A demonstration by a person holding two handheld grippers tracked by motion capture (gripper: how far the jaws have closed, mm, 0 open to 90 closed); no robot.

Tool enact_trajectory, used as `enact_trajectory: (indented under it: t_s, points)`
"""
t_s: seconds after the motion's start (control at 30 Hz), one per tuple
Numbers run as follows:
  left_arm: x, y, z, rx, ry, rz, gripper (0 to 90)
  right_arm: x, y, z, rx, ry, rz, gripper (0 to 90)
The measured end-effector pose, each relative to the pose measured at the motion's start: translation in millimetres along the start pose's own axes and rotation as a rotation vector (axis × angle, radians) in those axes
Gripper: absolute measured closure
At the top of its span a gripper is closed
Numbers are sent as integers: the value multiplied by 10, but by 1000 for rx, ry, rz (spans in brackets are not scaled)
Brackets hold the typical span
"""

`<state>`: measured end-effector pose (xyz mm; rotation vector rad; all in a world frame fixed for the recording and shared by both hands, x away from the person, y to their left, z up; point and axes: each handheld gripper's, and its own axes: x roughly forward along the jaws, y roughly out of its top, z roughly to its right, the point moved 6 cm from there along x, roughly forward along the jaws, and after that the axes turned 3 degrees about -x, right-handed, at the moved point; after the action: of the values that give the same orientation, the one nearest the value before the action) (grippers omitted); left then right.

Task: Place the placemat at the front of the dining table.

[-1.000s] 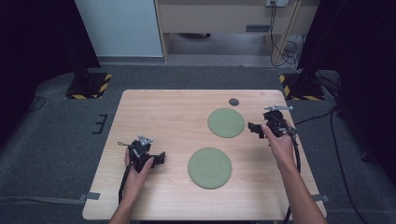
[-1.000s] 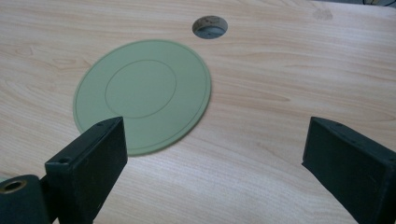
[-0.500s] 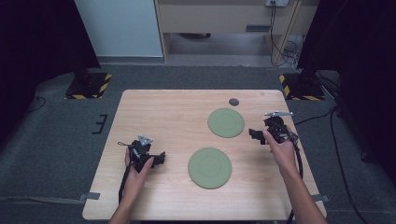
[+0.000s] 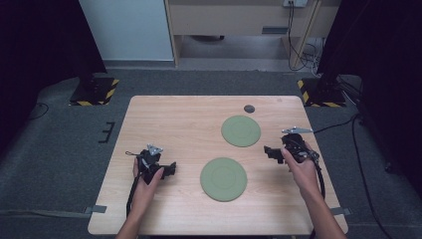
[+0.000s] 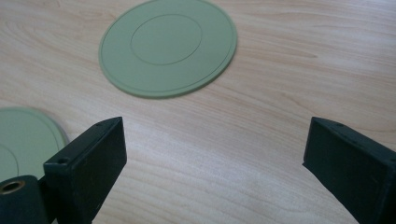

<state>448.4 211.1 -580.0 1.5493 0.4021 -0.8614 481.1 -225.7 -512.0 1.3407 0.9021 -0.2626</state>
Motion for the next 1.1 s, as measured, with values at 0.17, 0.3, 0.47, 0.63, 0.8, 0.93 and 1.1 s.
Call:
enact_trajectory:
  t_s: [0.17, 0.3, 0.47, 0.63, 0.8, 0.93, 1.1]
  points:
    - [0, 0, 0, 0, 0, 0, 0, -8, -56, -52, -12, 6, -10, 61]
    - [0, 0, 0, 0, 0, 0, 0, -14, -149, -106, -28, 13, -21, 62]
    - [0, 0, 0, 0, 0, 0, 0, -17, -233, -126, -34, 13, -29, 62]
    - [0, 0, 0, 0, 0, 0, 0, -23, -281, -133, -35, 17, -28, 62]
    - [0, 0, 0, 0, 0, 0, 0, -25, -336, -133, -37, 14, -34, 62]
    - [0, 0, 0, 0, 0, 0, 0, -23, -404, -156, -39, 17, -45, 62]
    - [0, 0, 0, 0, 0, 0, 0, -20, -464, -191, -49, 20, -48, 62]
